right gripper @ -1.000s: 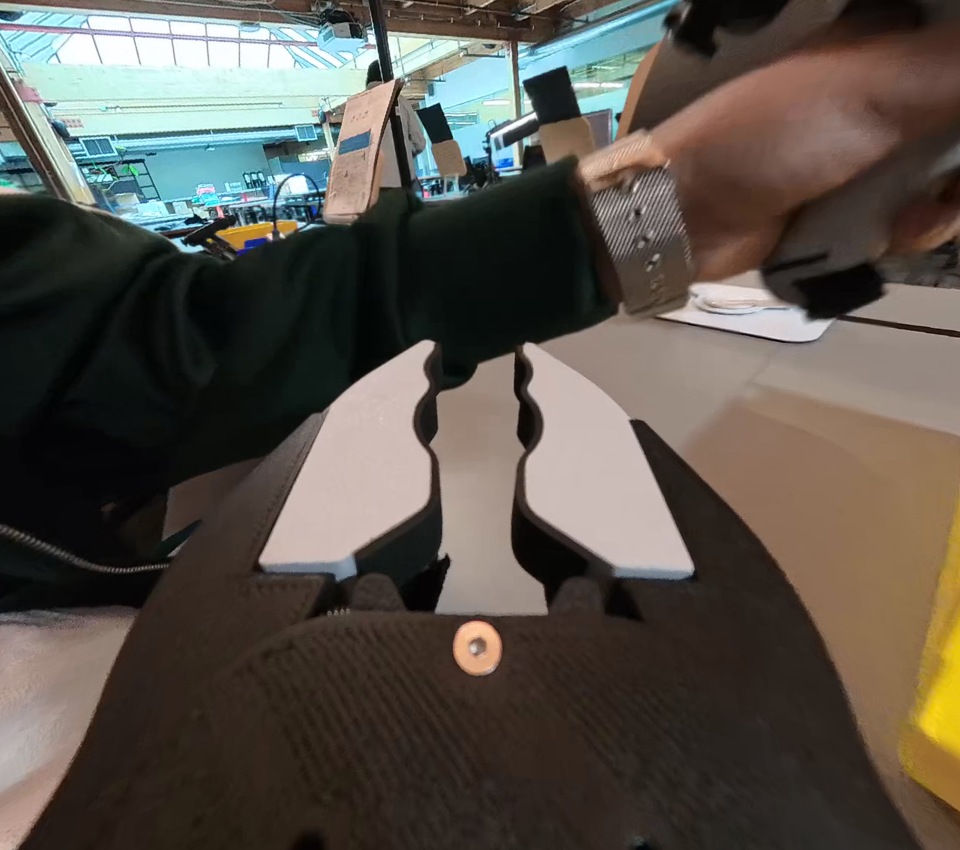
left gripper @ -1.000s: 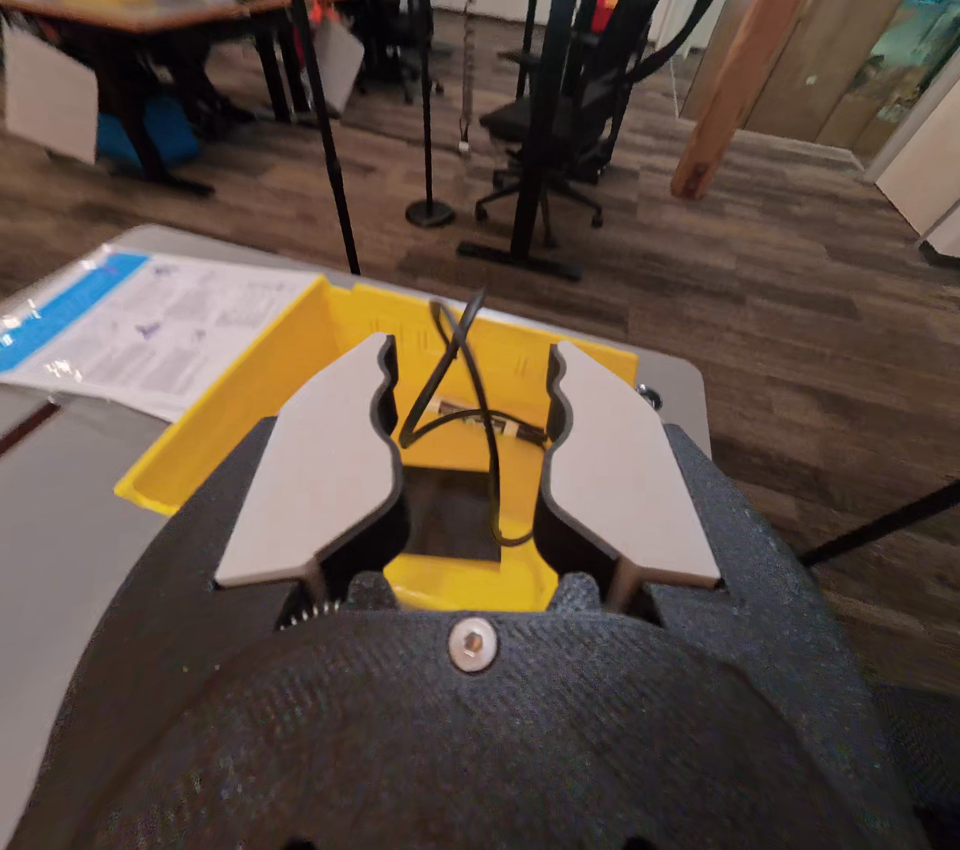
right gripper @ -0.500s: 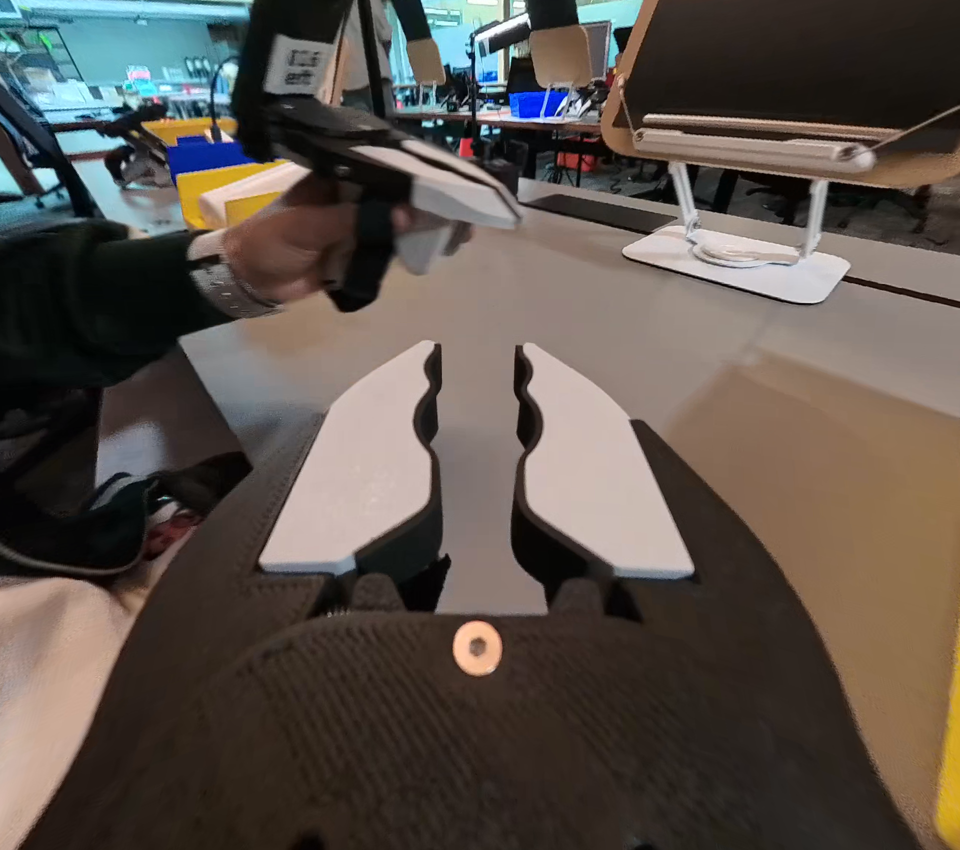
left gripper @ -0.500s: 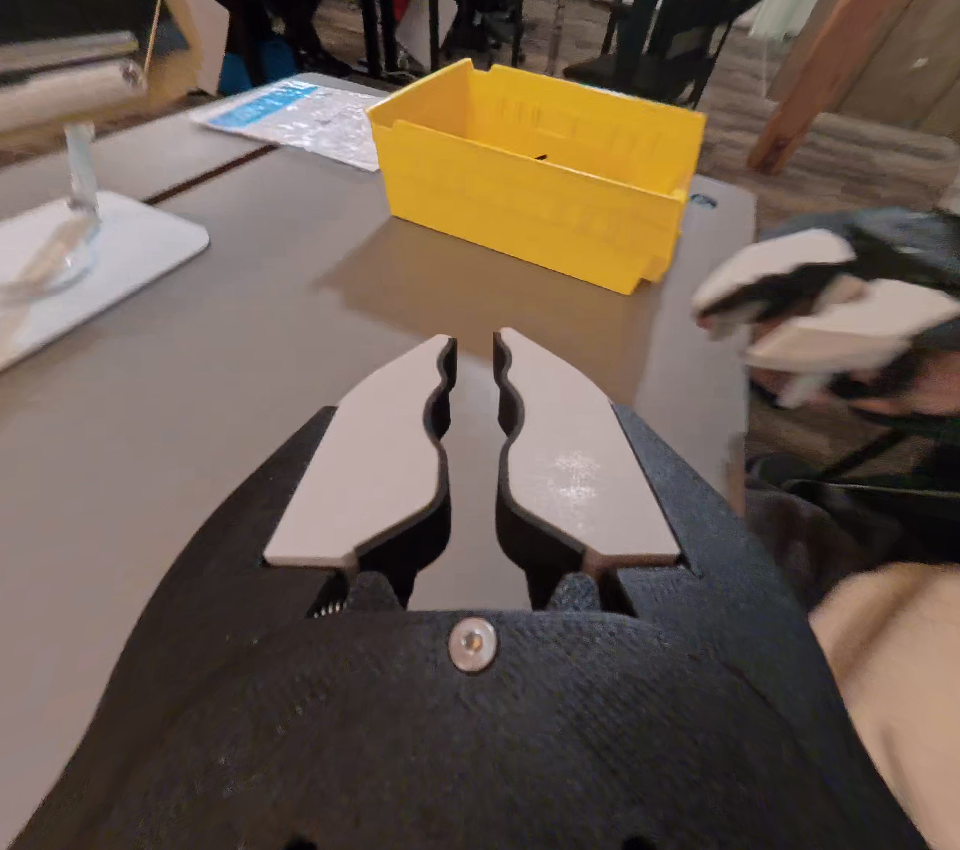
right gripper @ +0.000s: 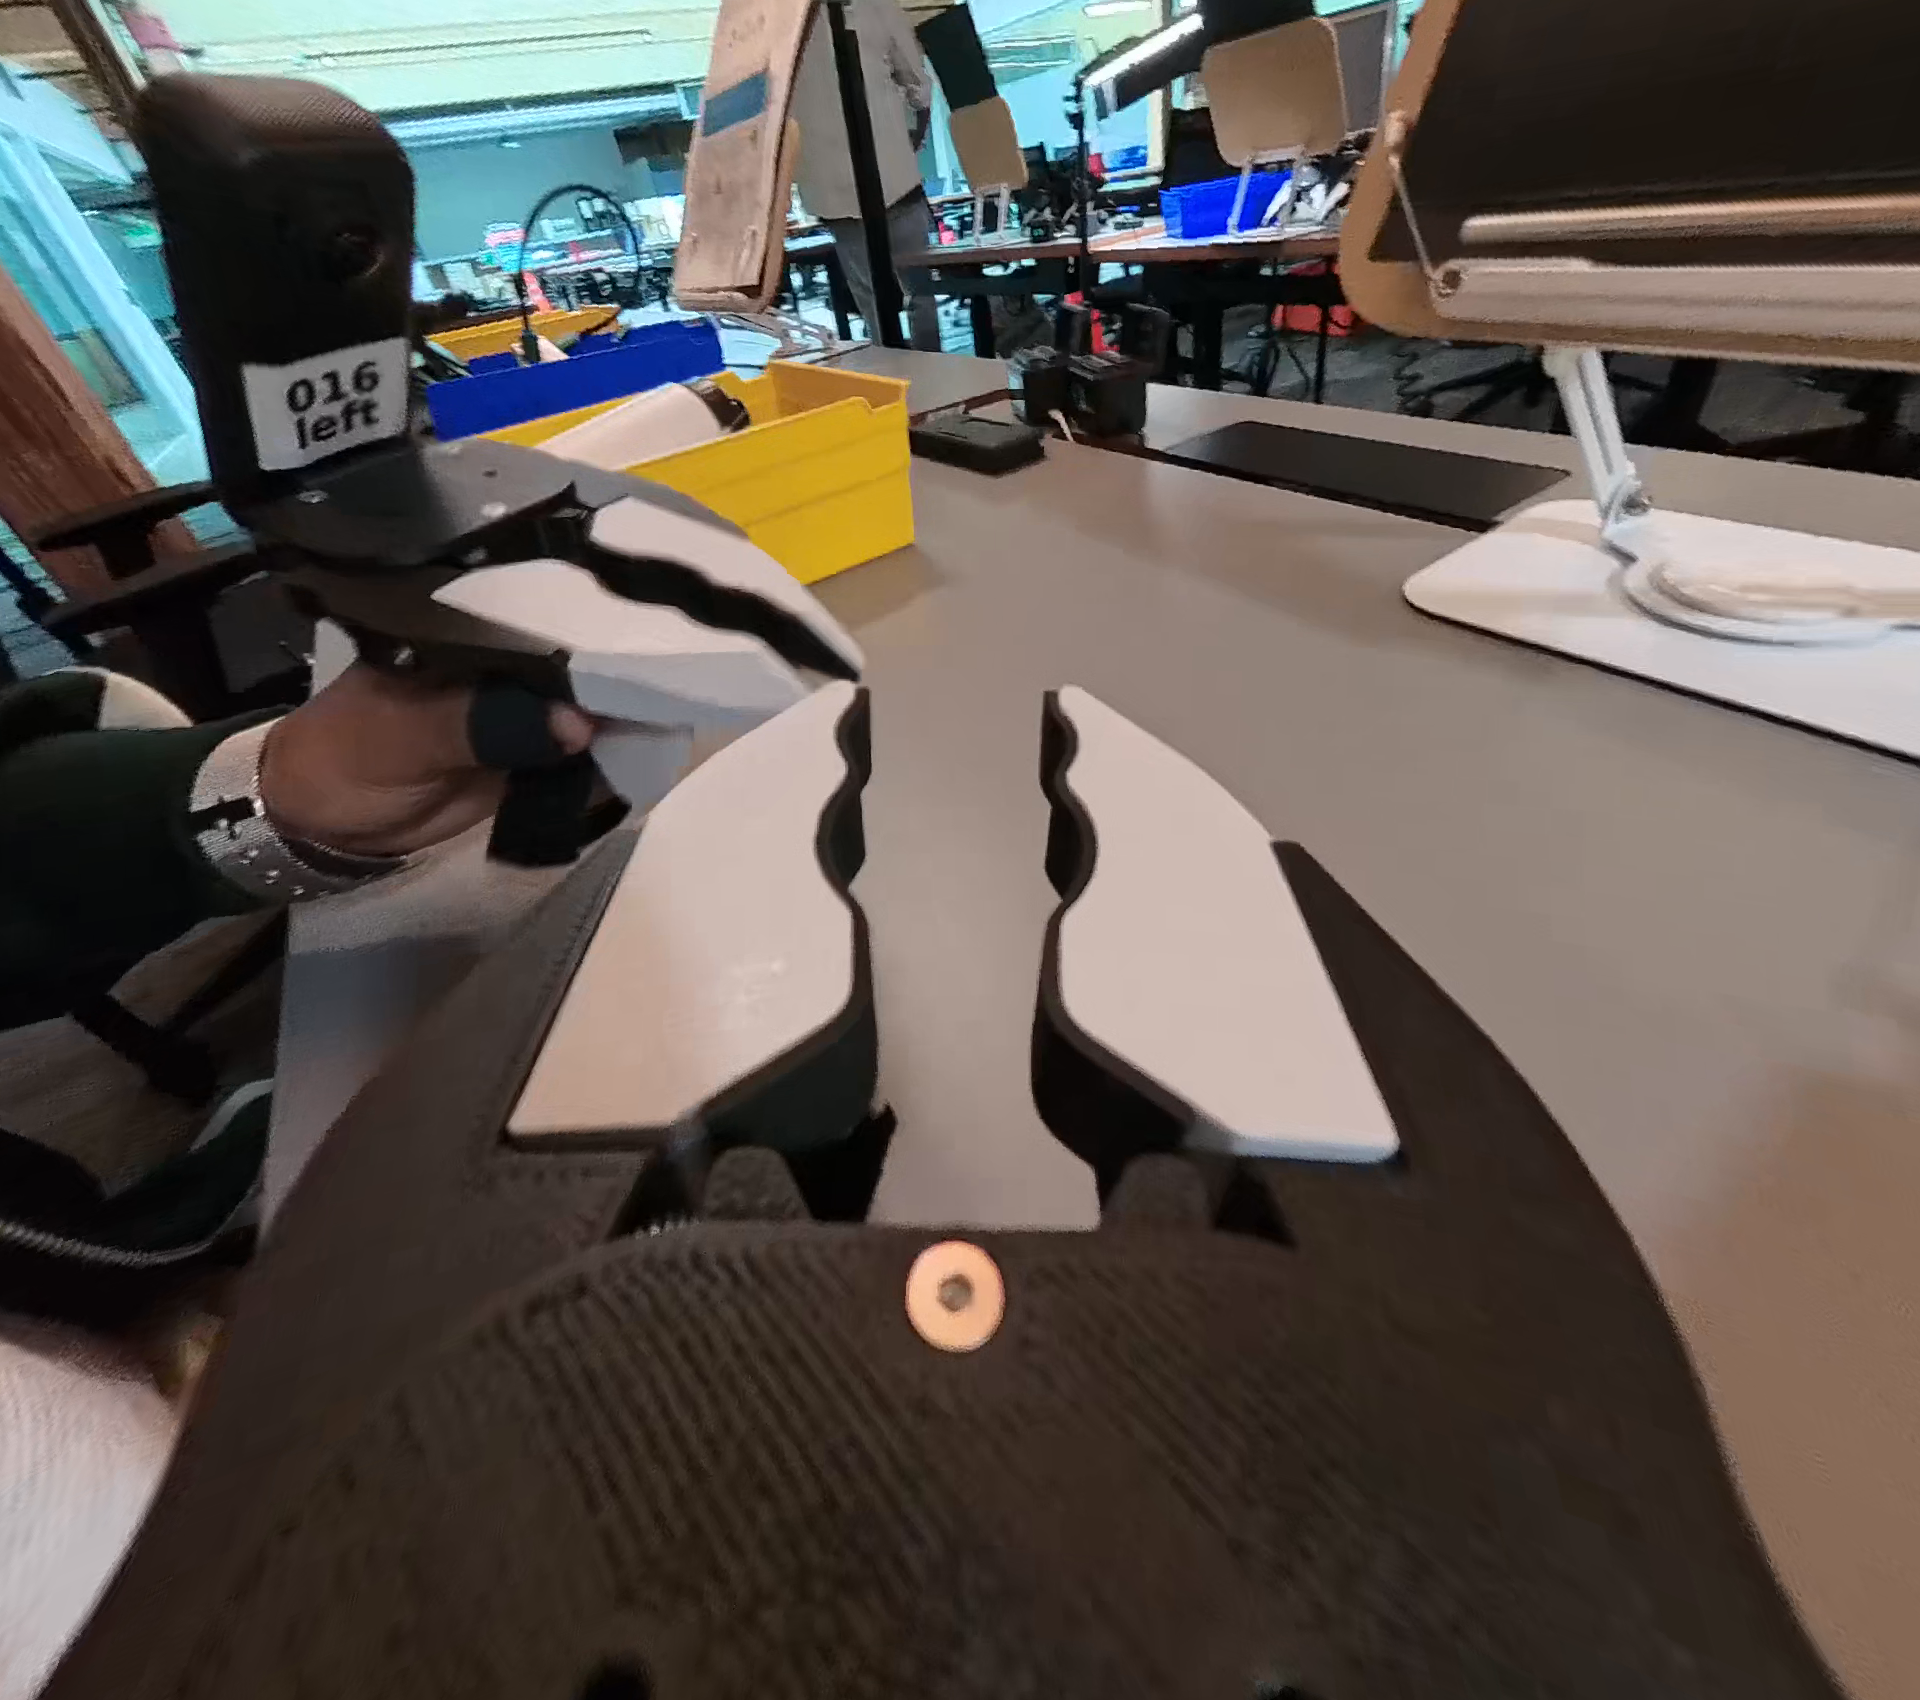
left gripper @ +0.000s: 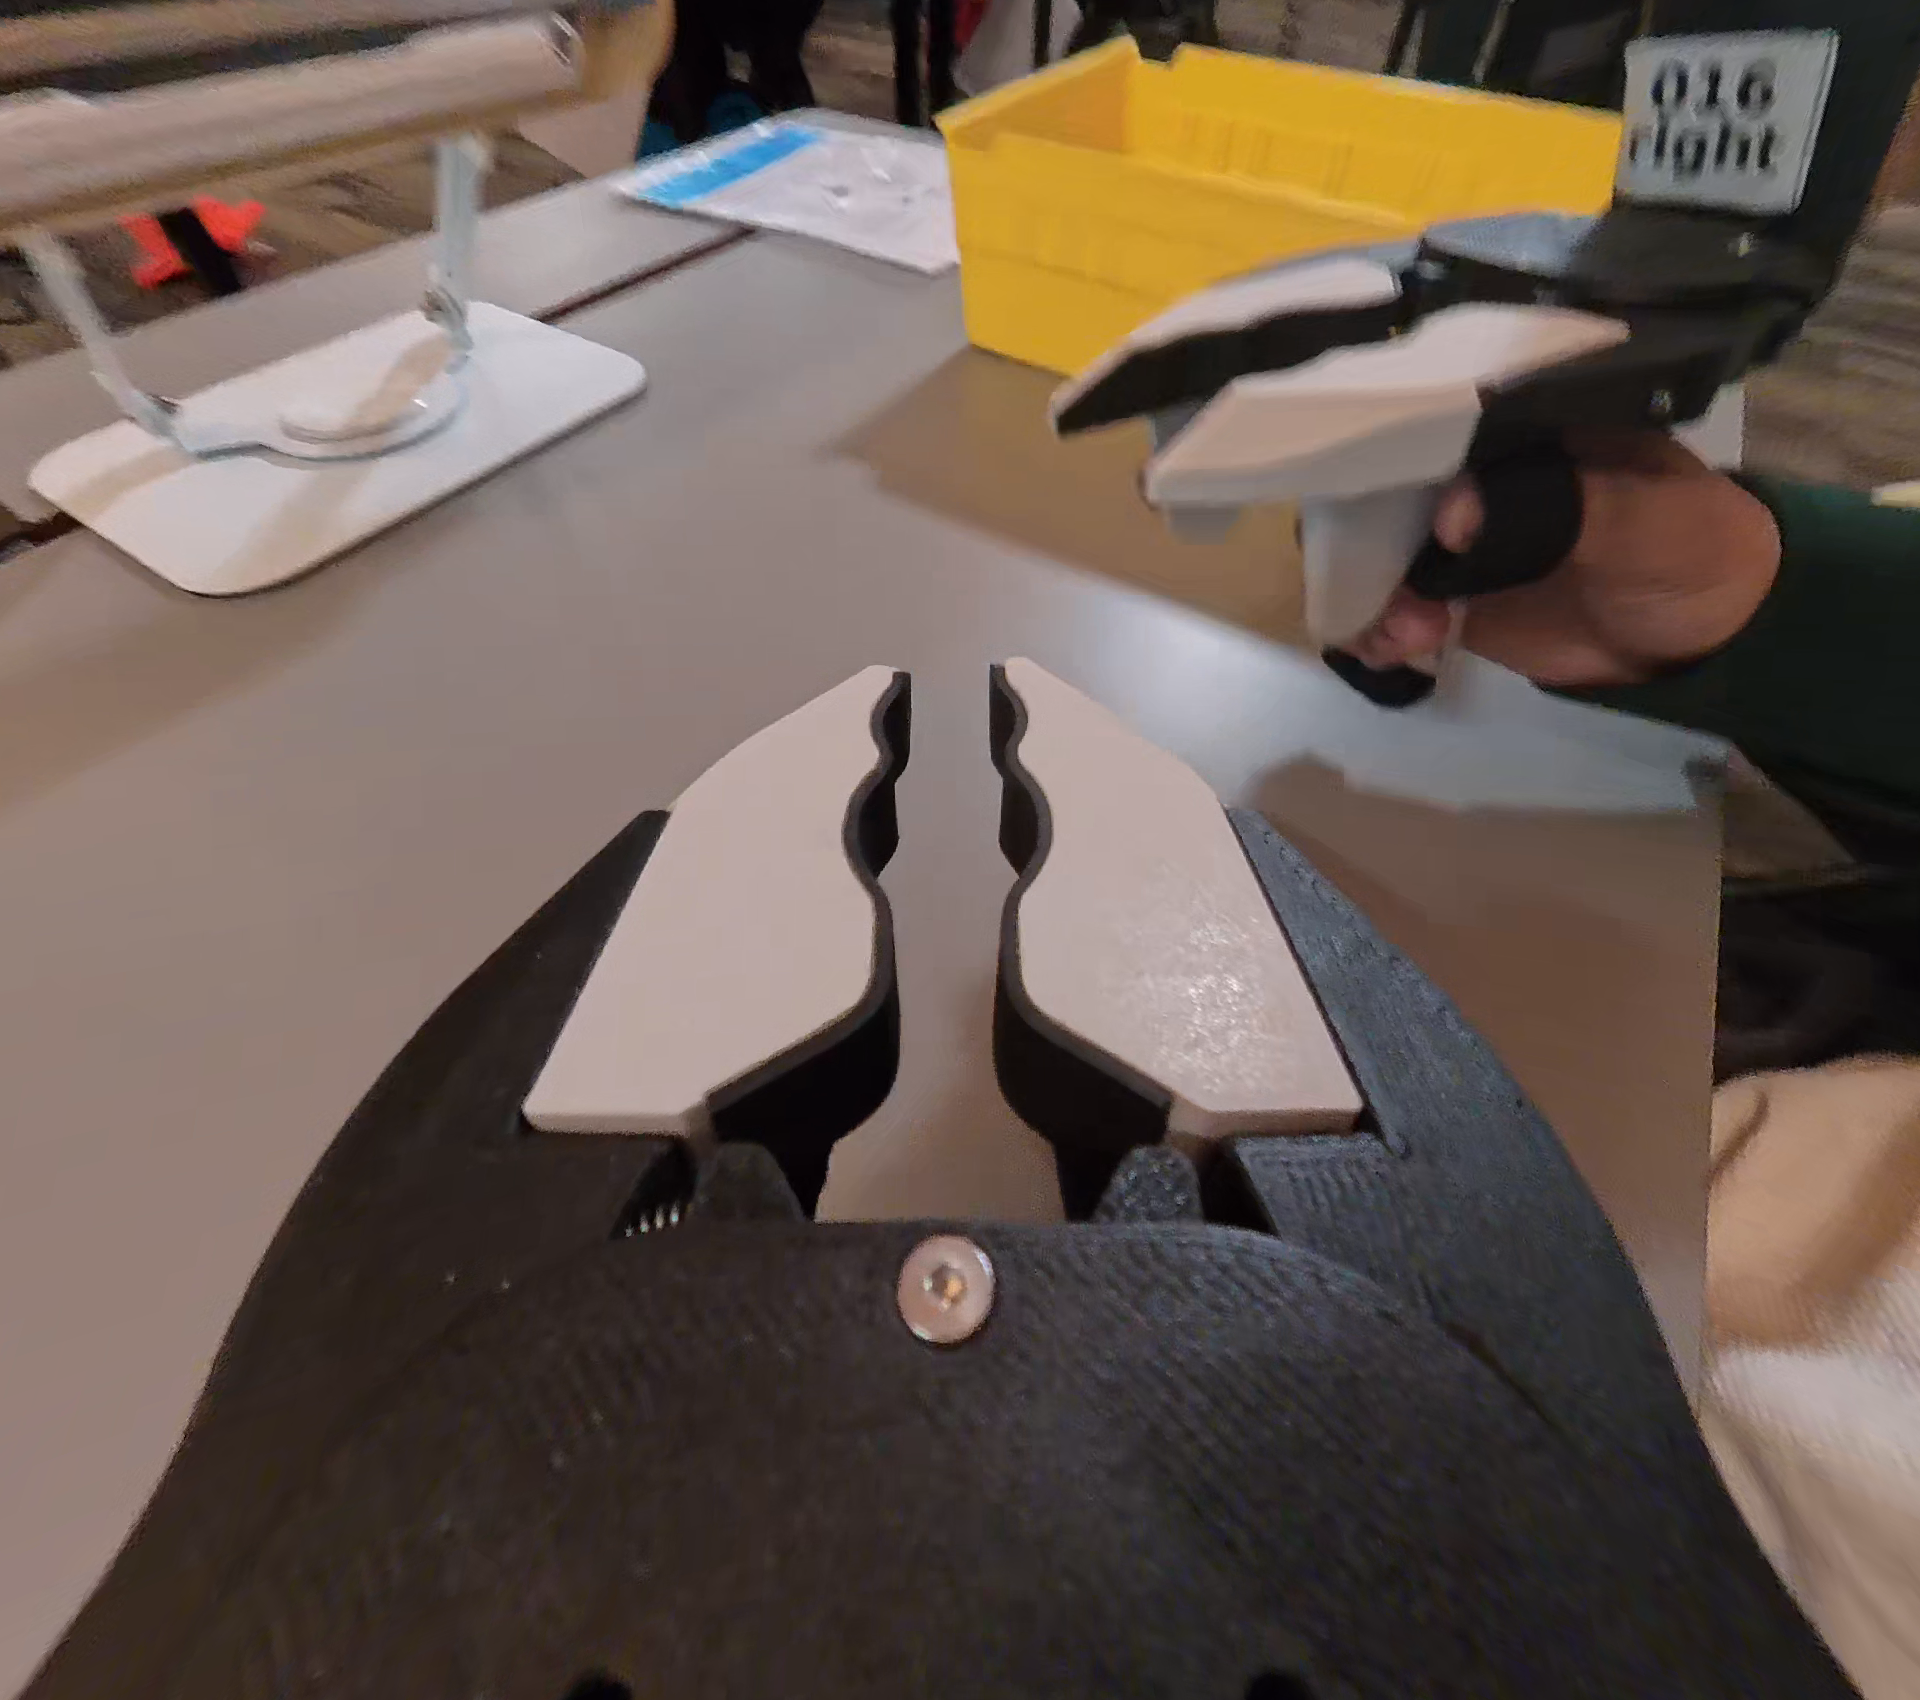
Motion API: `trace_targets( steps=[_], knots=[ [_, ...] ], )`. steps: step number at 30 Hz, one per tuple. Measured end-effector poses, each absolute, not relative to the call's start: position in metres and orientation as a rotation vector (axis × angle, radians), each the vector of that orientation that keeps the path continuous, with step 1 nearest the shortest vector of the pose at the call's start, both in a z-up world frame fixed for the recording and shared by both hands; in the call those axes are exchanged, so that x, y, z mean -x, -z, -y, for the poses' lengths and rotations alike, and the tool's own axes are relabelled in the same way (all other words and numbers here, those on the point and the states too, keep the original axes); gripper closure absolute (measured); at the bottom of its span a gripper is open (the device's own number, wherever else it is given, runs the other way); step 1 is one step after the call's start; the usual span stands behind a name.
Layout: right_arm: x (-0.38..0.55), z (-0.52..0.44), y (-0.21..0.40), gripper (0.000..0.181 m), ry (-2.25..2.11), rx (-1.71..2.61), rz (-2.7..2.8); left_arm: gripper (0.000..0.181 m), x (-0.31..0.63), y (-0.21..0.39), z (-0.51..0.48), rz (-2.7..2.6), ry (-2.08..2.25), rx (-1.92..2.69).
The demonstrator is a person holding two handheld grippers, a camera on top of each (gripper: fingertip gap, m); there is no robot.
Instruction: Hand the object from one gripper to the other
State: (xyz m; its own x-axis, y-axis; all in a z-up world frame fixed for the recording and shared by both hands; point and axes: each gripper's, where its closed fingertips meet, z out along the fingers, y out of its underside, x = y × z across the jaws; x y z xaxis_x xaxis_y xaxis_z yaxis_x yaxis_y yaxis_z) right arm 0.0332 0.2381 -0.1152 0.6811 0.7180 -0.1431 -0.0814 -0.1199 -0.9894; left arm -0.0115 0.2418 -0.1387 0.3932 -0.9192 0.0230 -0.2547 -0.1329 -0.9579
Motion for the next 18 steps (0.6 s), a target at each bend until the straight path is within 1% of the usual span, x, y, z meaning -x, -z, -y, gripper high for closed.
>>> trace_targets(
  steps=[3, 6, 9, 10, 13, 18],
  knots=[
    [-0.029, -0.233, 0.116, 0.149, -0.750, 1.543, 0.586, 0.161, 0.018, 0.092, -0.251, -0.939, 0.867, 1.562],
    [-0.028, -0.230, 0.112, 0.148, -0.749, 1.528, 0.576, 0.159, 0.040, 0.042, -0.279, -0.853, 0.747, 1.503],
    [-0.025, -0.227, 0.112, 0.148, -0.758, 1.524, 0.595, 0.147, 0.080, 0.001, -0.322, -0.749, 0.646, 1.531],
    [-0.024, -0.226, 0.112, 0.148, -0.752, 1.524, 0.605, 0.144, 0.097, -0.005, -0.336, -0.714, 0.639, 1.580],
    [-0.021, -0.225, 0.117, 0.148, -0.730, 1.536, 0.636, 0.150, 0.160, -0.010, -0.362, -0.588, 0.597, 1.667],
    [-0.012, -0.232, 0.126, 0.146, -0.747, 1.572, 0.644, 0.155, 0.301, 0.011, -0.377, -0.320, 0.377, 1.810]
  ],
)
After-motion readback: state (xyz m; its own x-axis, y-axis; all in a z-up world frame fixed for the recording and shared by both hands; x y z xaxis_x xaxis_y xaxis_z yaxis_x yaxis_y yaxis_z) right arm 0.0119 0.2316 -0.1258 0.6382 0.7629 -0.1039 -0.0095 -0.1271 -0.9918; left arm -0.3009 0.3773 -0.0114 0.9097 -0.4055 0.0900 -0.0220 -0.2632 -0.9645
